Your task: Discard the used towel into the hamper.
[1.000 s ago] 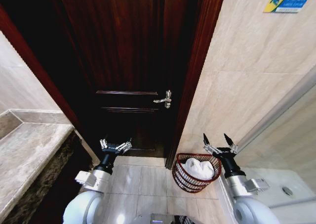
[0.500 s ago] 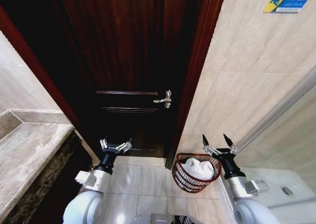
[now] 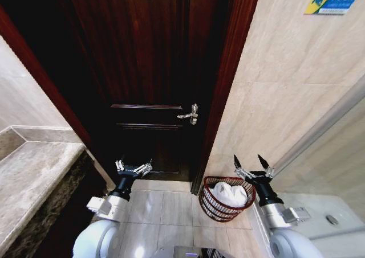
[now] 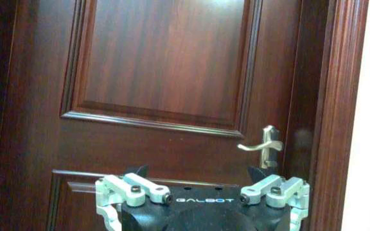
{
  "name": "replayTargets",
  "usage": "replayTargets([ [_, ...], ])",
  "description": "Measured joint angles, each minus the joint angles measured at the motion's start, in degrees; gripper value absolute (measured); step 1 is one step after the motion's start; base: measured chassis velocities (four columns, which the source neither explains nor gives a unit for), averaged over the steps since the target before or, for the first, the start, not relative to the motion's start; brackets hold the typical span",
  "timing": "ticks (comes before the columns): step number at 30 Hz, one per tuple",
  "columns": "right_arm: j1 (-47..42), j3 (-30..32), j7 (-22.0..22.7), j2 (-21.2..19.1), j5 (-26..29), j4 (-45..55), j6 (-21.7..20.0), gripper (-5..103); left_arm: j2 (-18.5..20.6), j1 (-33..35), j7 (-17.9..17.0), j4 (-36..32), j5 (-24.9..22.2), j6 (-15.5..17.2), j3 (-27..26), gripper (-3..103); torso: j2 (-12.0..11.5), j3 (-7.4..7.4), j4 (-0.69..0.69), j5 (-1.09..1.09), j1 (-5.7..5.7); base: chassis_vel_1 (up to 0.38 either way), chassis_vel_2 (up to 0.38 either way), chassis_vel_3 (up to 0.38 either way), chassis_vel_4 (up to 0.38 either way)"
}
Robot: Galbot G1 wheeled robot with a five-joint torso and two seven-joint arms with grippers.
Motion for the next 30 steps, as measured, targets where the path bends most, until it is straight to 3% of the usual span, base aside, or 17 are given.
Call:
replayTargets([
  [30, 0.01, -0.01, 0.02, -0.01, 0.04, -0.08, 0.03, 100, 0.0, 0.01, 0.0, 0.0, 0.0, 0.0, 0.0, 100, 0.02, -0.02, 0.0, -0.01, -0.05, 0.156, -0.151, -0.159, 0.155],
])
